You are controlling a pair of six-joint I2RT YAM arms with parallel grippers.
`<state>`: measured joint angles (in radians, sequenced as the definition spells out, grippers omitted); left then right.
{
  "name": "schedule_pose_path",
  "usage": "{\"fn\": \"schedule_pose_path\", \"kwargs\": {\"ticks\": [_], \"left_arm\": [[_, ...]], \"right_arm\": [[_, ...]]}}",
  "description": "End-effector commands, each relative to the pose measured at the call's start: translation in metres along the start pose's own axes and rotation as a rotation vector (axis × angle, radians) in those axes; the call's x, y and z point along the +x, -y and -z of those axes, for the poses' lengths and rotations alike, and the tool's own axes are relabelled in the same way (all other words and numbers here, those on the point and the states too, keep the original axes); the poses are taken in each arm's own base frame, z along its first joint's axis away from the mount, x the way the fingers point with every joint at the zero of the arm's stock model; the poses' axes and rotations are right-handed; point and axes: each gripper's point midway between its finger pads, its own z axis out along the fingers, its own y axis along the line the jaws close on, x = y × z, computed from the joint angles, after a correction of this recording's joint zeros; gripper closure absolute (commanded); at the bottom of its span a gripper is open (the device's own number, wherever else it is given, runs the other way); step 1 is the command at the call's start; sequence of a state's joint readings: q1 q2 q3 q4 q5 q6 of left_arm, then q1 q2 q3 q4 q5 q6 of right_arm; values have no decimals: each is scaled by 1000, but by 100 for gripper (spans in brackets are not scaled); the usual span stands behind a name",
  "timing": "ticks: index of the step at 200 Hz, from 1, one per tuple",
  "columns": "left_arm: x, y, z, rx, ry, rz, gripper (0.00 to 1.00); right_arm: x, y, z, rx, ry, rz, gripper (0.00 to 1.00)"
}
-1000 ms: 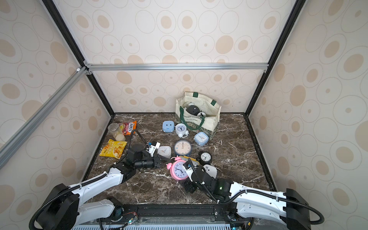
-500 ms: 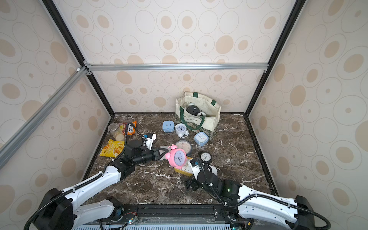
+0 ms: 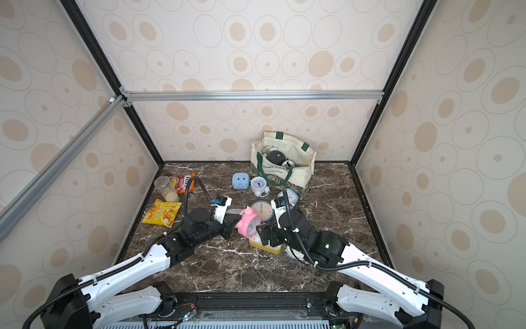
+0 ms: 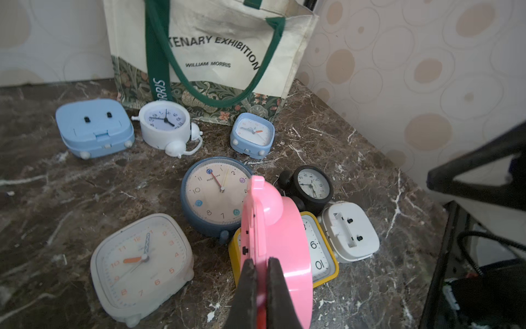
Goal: Put the alarm clock into the canvas bag
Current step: Pick up the alarm from the center of the board.
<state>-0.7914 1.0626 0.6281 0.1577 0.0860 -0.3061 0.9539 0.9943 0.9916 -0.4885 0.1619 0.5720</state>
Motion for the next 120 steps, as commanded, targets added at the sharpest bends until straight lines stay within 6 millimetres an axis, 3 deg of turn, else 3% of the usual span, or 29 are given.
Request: {"fn": "schedule_pose_path", "kwargs": {"ticks": [1, 30, 73, 104, 120], "left_arm": [[-31, -7, 12, -159, 129, -199, 100], [-42, -2, 23, -279, 225, -303, 100], [-45, 25, 33, -440, 294, -501, 100], [-42, 38, 36, -481, 332, -564, 100], [-40, 46, 34, -487, 334, -617, 100]], "right_arm": [[-3, -5, 4, -2, -99, -155, 9], [-11, -14, -10, -70, -194, -354, 12], [-14, -31, -29, -154, -266, -533, 22], [-10, -26, -37, -153, -274, -605, 24], [-11, -26, -41, -181, -274, -656, 31]]}}
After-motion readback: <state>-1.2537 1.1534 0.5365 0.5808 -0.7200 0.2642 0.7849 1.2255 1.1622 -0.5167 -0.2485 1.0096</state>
